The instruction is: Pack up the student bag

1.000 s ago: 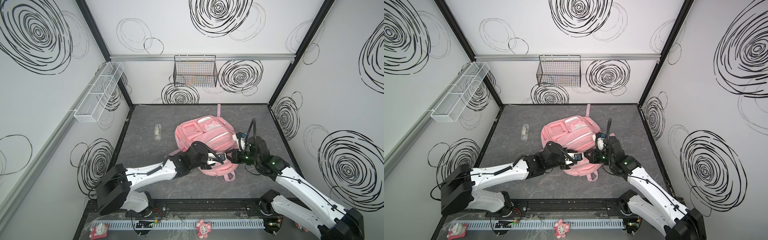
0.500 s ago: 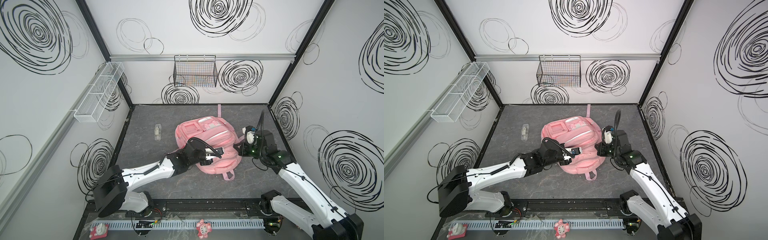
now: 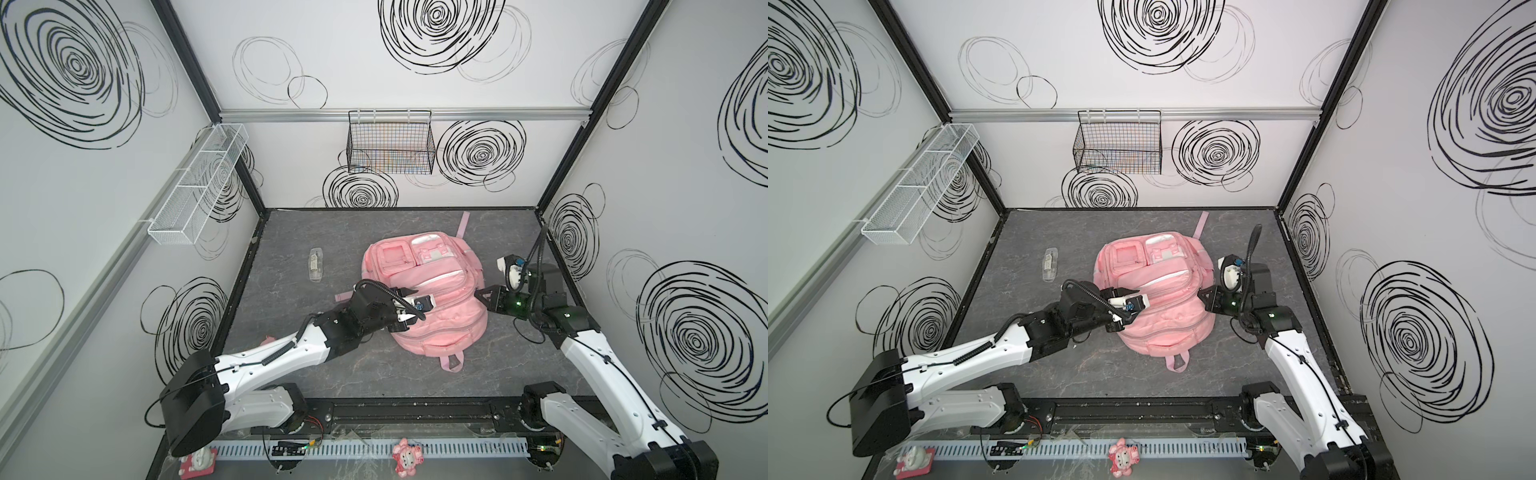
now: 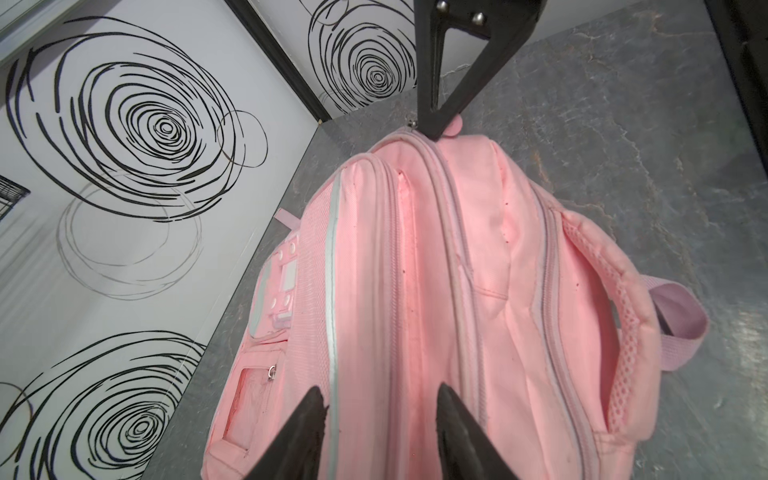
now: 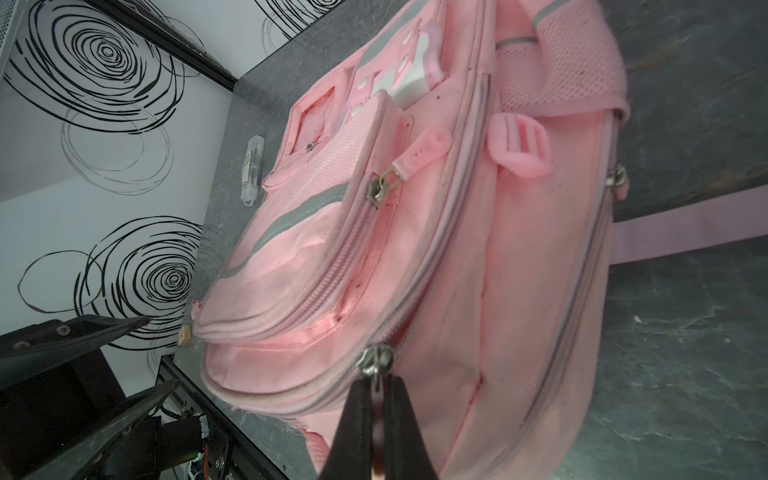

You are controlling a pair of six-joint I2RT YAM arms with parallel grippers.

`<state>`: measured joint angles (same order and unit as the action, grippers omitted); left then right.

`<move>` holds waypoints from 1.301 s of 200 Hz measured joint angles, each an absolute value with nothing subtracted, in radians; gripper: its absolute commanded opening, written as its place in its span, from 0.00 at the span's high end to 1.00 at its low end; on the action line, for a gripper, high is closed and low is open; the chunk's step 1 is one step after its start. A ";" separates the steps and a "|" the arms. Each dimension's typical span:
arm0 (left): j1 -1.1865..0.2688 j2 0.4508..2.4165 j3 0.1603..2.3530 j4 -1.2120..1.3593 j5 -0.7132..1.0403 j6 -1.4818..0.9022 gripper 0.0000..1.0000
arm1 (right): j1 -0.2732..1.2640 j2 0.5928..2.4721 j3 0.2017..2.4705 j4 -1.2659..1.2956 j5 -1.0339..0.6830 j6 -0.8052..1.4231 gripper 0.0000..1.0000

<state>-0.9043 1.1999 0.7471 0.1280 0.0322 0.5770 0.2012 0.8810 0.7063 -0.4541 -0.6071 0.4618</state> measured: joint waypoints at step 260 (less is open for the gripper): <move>-0.972 1.428 0.815 0.276 0.047 0.530 1.00 | 0.329 0.802 0.655 -0.416 -0.545 0.564 1.00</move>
<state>-0.9718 1.4284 0.8150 0.2756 0.0471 0.5304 0.3286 0.8017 0.6548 -0.4160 -0.5453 0.5640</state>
